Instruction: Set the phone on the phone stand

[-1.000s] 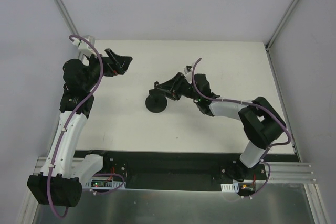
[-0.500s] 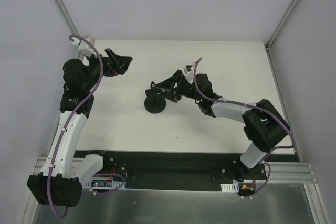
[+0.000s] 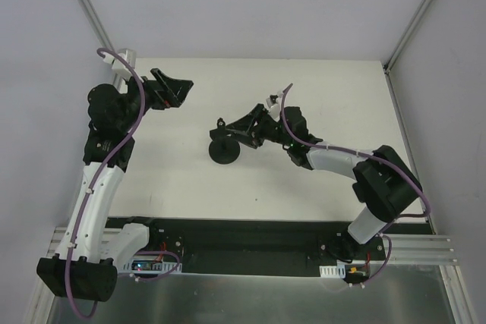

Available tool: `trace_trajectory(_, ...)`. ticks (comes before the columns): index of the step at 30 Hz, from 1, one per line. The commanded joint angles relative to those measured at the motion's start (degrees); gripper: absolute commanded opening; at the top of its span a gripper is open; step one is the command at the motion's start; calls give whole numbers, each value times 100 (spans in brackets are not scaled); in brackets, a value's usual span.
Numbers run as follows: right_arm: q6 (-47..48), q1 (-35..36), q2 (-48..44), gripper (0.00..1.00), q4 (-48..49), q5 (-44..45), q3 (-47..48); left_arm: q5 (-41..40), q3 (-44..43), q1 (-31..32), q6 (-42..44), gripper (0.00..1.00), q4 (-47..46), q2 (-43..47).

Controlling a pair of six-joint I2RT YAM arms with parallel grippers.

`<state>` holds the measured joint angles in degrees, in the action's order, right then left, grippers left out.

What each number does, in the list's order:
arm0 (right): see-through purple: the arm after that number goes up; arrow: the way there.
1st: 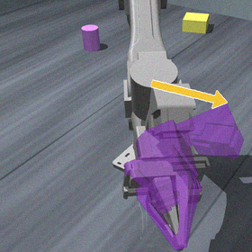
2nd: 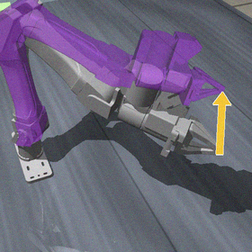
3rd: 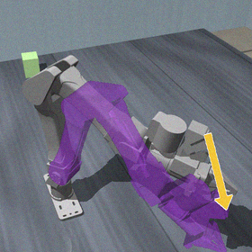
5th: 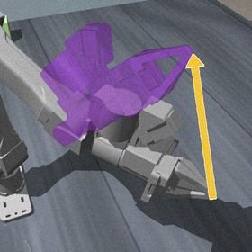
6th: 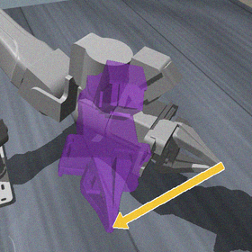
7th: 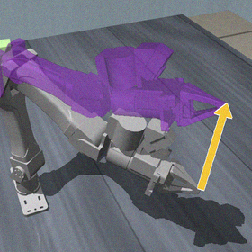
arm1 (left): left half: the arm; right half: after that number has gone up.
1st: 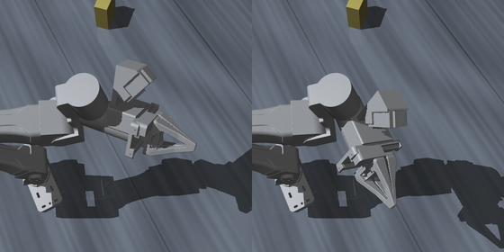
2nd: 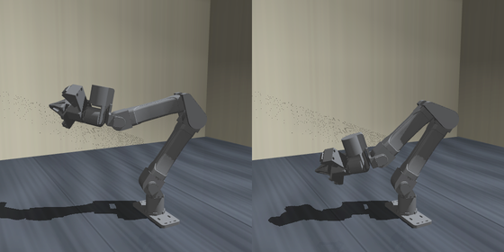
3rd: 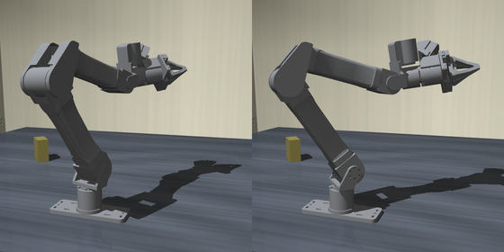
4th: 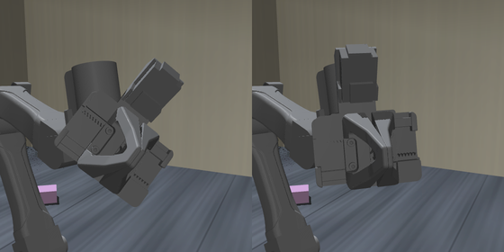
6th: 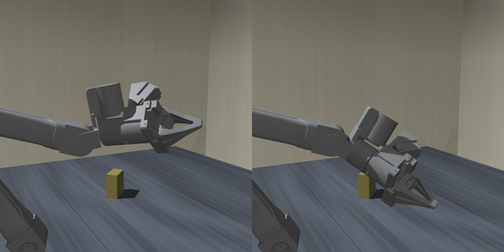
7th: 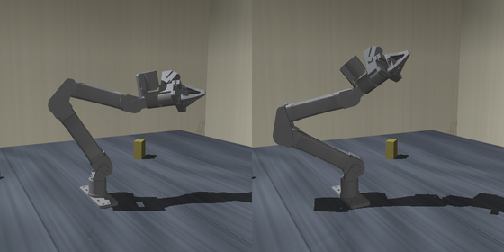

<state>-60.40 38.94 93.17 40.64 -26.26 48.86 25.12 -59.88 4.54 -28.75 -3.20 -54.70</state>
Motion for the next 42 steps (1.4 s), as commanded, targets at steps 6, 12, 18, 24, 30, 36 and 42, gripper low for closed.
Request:
trace_trajectory(6, -331, 26, 299, 37, 506, 121, -148, -25, 441, 39, 537, 97, 21, 416)
trace_trajectory(12, -376, 26, 448, 36, 682, 34, -70, 72, 573, 30, 590, 97, 39, 547)
trace_trajectory(18, -96, 26, 247, 81, 735, -81, -52, 45, 600, 21, 616, 97, 48, 601)
trace_trajectory(24, 1301, 8, -640, 96, -669, 103, -8, 107, 591, 21, 590, 97, 39, 627)
trace_trajectory(30, 2346, -167, -1413, 96, -2225, 445, 62, 238, 565, 21, 581, 98, 56, 548)
trace_trajectory(36, 3263, -553, -2178, 96, -5042, 2492, 509, 634, 442, 39, 537, 98, 92, 223)
trace_trajectory(42, 1277, -2414, -2680, 96, -8870, 5325, 581, 924, 301, 30, 467, 98, 197, 38)
